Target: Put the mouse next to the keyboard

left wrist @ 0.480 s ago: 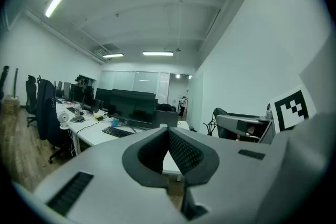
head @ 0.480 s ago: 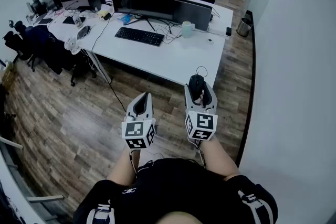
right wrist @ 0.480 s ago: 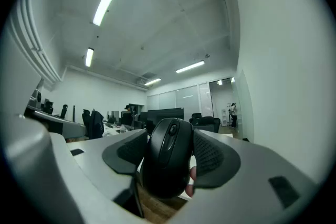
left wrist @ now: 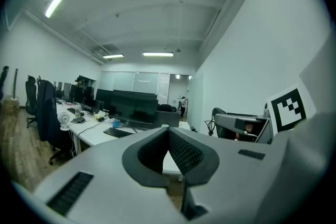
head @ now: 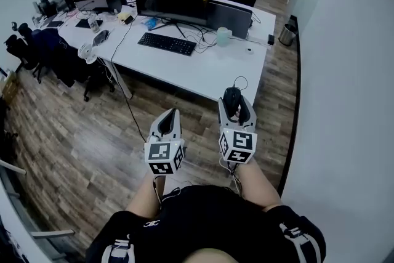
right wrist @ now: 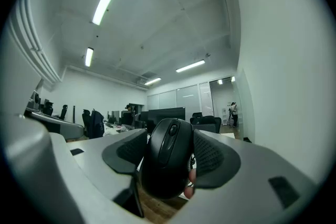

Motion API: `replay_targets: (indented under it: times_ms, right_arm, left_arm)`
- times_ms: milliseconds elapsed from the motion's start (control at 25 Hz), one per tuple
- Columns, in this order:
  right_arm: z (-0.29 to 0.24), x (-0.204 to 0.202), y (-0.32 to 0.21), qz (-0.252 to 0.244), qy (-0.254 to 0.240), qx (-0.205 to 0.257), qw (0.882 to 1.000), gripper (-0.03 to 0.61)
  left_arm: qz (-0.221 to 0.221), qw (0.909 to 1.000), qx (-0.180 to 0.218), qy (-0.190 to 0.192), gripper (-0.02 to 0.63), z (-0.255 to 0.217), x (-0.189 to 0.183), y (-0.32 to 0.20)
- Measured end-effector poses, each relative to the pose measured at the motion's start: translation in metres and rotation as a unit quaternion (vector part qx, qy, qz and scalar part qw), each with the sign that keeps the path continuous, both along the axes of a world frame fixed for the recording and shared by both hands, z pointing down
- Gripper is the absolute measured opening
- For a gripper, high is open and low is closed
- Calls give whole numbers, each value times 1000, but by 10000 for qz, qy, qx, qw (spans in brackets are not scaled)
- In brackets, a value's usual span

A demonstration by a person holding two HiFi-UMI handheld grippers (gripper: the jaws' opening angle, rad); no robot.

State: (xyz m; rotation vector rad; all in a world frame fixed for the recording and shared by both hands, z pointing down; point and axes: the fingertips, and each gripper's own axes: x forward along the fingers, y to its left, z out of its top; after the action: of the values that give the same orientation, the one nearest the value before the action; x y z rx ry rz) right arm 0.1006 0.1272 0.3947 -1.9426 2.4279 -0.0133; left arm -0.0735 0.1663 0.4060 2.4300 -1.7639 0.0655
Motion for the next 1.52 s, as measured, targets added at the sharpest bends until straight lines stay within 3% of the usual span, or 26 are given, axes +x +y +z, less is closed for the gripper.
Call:
replay_targets:
  times_ms: [480,840,1200,1520]
  right_arm:
    - [6,-59,-20,191,-66,-34,9998,293]
    - [19,-77,-78,230,-154,-134,9995,293]
    - [43,-71,-206,242,-288,-229,9990,293]
    - [43,-27,-378,313,-275,-344,9985,291]
  left_arm:
    - [134,9998,-45,124,12,11,-67,-25]
    - [98,9999,-25,55,12,19,-92,-76]
    - [48,9998,-42,-183,12,34,-89,-201]
    - [54,9993,-97,-345,12,27,-50,-375]
